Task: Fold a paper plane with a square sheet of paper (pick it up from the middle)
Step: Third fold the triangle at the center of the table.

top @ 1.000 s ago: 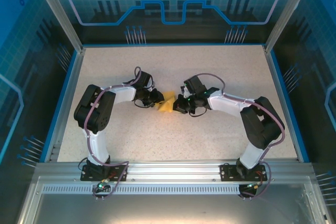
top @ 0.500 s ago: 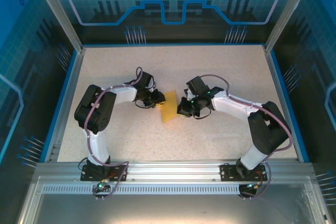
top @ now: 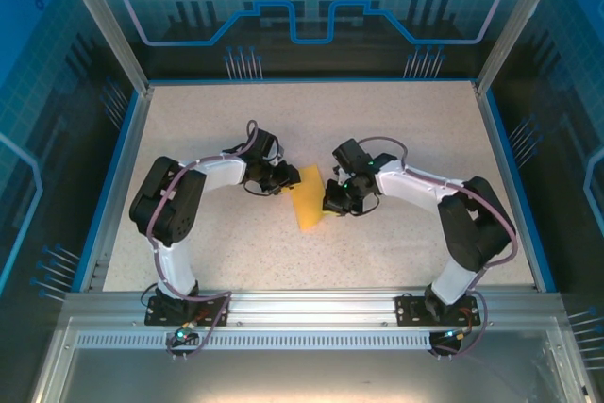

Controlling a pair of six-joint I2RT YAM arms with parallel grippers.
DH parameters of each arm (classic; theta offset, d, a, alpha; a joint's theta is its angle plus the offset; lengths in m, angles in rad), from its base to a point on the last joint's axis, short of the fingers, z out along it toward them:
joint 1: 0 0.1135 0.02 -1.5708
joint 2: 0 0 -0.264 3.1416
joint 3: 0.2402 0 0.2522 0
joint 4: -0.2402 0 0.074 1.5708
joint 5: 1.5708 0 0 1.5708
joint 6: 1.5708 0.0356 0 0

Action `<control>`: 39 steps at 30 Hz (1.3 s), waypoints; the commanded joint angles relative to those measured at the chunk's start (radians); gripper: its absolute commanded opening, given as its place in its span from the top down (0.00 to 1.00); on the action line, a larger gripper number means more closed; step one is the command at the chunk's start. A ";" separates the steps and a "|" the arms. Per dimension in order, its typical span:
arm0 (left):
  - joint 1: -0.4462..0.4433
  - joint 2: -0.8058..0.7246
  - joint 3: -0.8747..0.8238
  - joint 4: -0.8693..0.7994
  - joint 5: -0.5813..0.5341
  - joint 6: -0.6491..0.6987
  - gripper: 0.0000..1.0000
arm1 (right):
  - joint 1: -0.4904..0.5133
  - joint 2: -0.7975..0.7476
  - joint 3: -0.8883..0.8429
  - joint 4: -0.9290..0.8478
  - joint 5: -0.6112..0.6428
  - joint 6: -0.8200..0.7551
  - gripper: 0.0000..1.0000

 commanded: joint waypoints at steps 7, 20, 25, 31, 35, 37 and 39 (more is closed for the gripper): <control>-0.011 0.066 0.003 -0.065 -0.054 0.023 0.74 | 0.029 0.092 0.126 -0.034 -0.015 -0.012 0.97; -0.012 0.089 0.017 -0.097 -0.084 0.037 0.78 | 0.046 0.209 0.202 0.123 -0.060 0.010 0.97; -0.012 0.088 0.017 -0.098 -0.084 0.039 0.79 | 0.048 0.238 0.199 0.151 -0.056 0.027 0.97; -0.012 0.091 0.016 -0.095 -0.084 0.037 0.79 | 0.048 0.261 0.188 0.187 -0.041 0.053 0.97; -0.012 0.091 0.017 -0.096 -0.084 0.035 0.79 | 0.048 0.284 0.192 0.203 -0.029 0.064 0.97; -0.013 0.091 0.017 -0.097 -0.084 0.036 0.79 | 0.048 0.294 0.196 0.207 -0.026 0.064 0.97; -0.013 0.092 0.018 -0.097 -0.084 0.035 0.79 | 0.049 0.301 0.200 0.208 -0.025 0.063 0.97</control>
